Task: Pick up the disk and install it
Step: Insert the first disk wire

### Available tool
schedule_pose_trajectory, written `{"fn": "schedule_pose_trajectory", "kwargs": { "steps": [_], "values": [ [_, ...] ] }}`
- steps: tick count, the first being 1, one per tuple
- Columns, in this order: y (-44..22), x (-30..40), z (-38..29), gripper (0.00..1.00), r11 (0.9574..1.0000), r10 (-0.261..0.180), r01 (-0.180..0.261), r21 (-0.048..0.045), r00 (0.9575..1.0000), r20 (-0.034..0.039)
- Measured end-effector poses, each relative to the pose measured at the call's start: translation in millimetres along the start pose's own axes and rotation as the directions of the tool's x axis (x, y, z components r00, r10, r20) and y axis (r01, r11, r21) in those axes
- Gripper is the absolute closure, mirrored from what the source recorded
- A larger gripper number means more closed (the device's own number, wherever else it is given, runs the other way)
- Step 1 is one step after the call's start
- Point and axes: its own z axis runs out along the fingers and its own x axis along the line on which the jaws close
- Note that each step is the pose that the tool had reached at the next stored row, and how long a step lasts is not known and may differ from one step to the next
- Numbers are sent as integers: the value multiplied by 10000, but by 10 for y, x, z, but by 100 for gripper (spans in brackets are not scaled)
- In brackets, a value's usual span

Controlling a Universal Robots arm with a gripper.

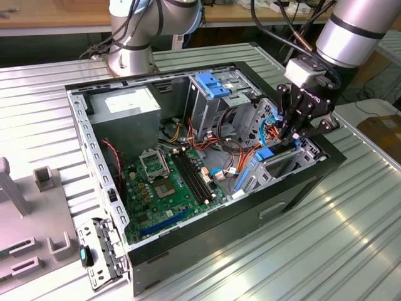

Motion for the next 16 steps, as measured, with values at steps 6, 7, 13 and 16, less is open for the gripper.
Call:
{"fn": "schedule_pose_trajectory", "kwargs": {
  "steps": [6,7,13,16],
  "values": [
    [1,4,-82,84,10000,0,0,-1,10000,1],
    [1,4,-83,89,10000,0,0,0,10000,1],
    [1,4,-85,89,10000,0,0,0,10000,1],
    [1,4,-88,89,10000,0,0,0,10000,0]
  ]
}}
